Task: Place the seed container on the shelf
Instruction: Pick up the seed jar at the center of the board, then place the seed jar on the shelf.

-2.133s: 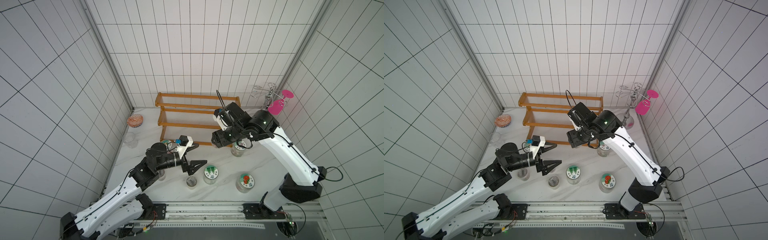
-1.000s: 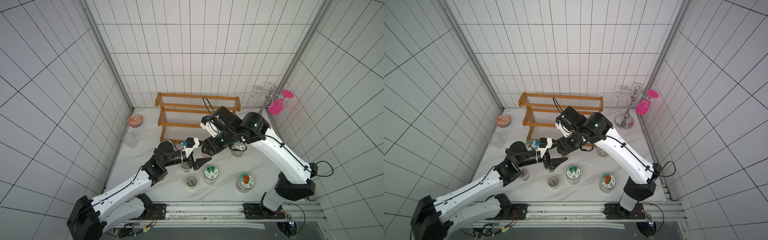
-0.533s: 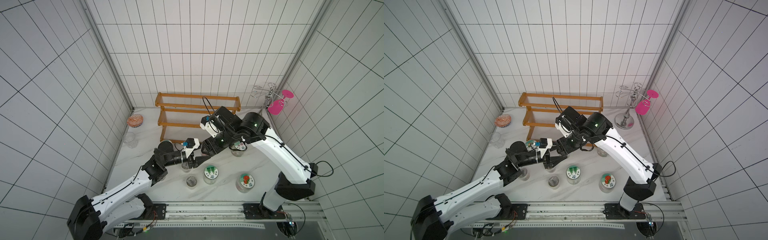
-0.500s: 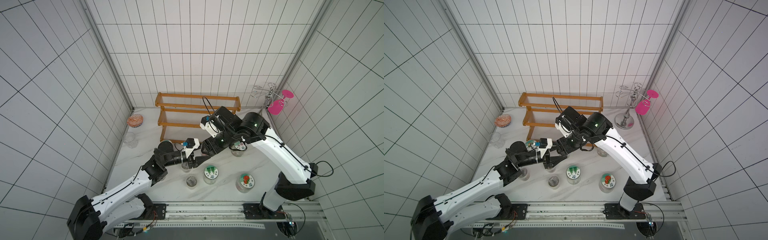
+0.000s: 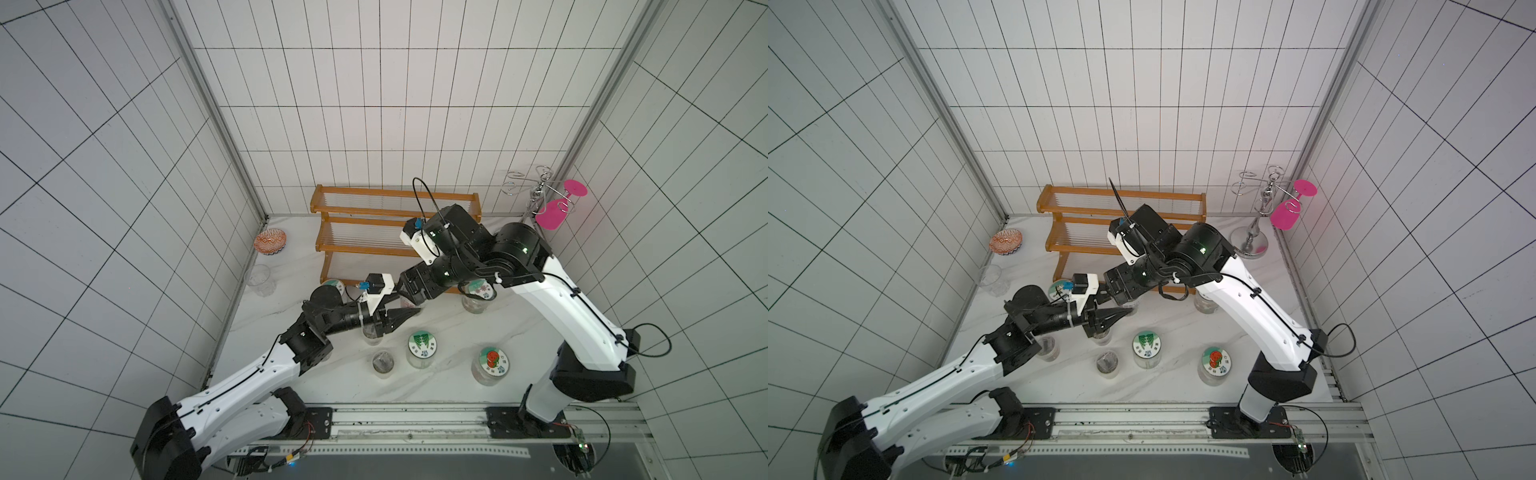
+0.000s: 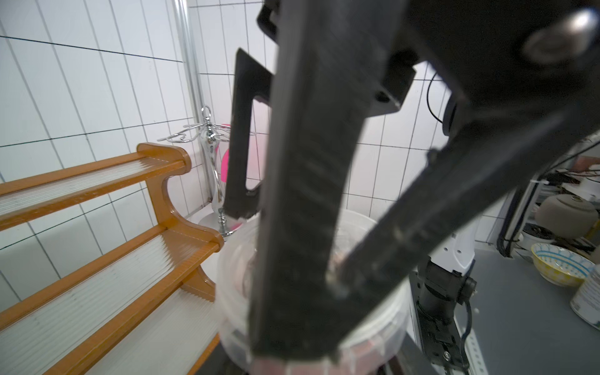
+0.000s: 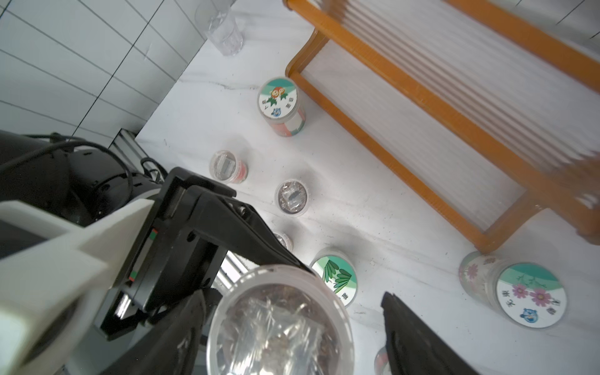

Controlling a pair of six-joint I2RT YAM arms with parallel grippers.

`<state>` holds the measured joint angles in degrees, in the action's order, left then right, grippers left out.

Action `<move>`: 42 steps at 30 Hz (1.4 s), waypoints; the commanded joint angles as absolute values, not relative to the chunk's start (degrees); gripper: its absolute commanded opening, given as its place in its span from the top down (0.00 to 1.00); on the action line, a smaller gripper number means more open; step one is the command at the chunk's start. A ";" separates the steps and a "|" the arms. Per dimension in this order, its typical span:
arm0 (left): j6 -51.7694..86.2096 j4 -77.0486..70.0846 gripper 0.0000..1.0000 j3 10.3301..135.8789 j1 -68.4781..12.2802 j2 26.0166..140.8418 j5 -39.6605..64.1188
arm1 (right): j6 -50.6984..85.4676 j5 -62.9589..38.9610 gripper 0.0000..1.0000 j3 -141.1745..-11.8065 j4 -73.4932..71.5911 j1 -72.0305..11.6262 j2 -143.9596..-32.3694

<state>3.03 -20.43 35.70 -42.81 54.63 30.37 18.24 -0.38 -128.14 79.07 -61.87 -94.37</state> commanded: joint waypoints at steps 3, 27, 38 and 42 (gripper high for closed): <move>8.07 -27.21 0.53 33.24 -42.98 53.14 12.39 | 20.70 16.94 0.11 -123.44 72.97 -61.79 -84.94; 9.50 -33.44 0.51 51.26 -20.74 73.35 -8.02 | 24.07 21.34 0.12 -44.84 6.76 -54.34 -60.86; 9.08 -32.19 0.51 56.80 -14.88 81.94 -7.74 | 20.36 22.72 0.13 -37.91 -1.36 -54.32 -60.47; 7.63 -31.33 0.51 58.30 -14.50 83.94 -7.48 | 19.87 23.36 0.13 -37.27 -2.00 -54.32 -60.89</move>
<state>9.15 -31.03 56.01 -14.79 82.54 -7.68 21.15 21.96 -38.70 0.99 -54.70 -61.32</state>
